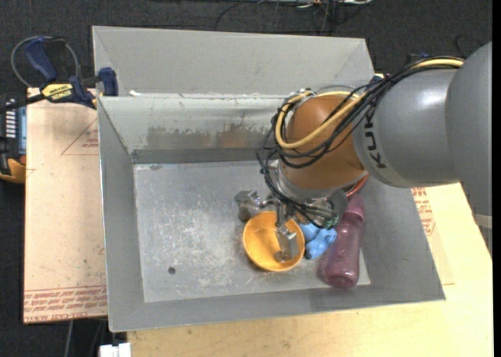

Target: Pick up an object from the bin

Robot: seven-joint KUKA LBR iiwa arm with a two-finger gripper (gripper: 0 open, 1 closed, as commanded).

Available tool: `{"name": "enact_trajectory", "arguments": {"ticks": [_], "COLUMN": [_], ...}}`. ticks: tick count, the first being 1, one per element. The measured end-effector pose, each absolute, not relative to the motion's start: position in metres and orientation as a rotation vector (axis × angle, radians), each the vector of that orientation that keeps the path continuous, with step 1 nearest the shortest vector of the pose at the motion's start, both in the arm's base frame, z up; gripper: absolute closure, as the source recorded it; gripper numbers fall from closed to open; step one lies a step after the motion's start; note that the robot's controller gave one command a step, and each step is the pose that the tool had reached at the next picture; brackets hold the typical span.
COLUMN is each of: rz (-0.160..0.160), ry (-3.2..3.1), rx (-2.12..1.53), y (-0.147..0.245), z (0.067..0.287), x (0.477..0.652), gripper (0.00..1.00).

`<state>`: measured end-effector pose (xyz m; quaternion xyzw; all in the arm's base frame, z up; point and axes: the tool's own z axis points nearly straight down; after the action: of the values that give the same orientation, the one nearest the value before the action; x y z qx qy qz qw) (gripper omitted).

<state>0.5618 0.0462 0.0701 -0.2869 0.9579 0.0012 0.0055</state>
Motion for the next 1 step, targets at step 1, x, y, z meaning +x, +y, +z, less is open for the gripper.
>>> {"name": "enact_trajectory", "arguments": {"ticks": [1], "rz": [0.006], "ry": [2.941], "rx": [-1.085], "y": [0.0656], "z": [0.0709], "x": [0.562], "gripper": [1.0]}}
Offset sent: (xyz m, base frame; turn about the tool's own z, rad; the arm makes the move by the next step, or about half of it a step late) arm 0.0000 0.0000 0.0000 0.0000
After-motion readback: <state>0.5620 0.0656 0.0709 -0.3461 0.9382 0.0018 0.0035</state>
